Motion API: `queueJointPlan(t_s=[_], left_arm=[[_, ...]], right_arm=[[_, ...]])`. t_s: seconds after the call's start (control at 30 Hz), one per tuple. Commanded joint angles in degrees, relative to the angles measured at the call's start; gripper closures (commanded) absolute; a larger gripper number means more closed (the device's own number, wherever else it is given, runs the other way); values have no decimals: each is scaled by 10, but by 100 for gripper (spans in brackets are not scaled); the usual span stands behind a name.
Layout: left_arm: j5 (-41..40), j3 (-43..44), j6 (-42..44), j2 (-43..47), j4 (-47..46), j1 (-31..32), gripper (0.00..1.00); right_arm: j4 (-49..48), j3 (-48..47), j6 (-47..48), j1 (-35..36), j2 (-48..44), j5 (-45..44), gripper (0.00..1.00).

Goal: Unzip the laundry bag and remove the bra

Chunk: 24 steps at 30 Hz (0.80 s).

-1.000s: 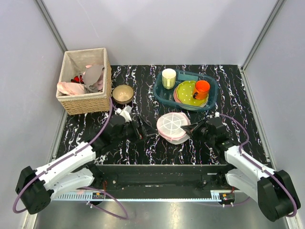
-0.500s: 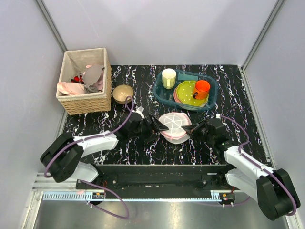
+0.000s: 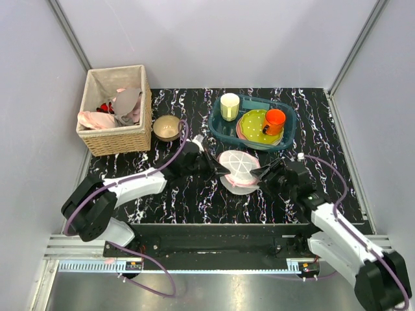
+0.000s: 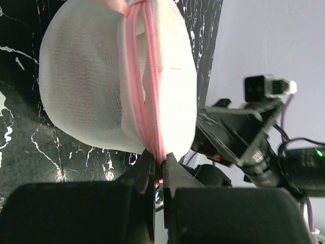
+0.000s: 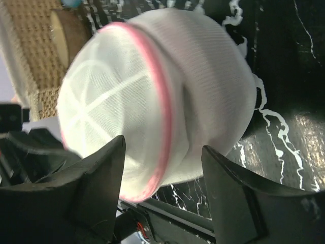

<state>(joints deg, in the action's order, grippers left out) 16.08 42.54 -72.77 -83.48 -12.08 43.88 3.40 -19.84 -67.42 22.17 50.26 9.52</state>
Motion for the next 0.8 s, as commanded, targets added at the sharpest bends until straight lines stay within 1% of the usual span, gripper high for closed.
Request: queueJointPlan(t_s=[0.0, 0.03, 0.13, 0.27, 0.33, 0.43, 0.57, 0.77], left_arm=[[-13, 50, 43, 12, 60, 2, 100], [-13, 54, 43, 11, 63, 2, 100], [-17, 55, 44, 10, 70, 2, 100], [-32, 54, 42, 13, 73, 10, 100], [-36, 54, 40, 11, 76, 15, 100], [-39, 55, 38, 7, 76, 22, 100], [-47, 47, 29, 9, 70, 30, 100], [-47, 46, 32, 17, 67, 34, 100]], right_arm=[[148, -57, 100, 11, -121, -19, 32], [169, -61, 111, 12, -149, -9, 32], [200, -74, 132, 31, -166, 18, 35], [182, -73, 117, 93, -163, 10, 38], [156, -71, 113, 129, -143, 1, 41], [128, -78, 127, 162, -91, 5, 44], [97, -83, 137, 197, -48, -17, 44], [40, -84, 136, 215, 25, -35, 43]])
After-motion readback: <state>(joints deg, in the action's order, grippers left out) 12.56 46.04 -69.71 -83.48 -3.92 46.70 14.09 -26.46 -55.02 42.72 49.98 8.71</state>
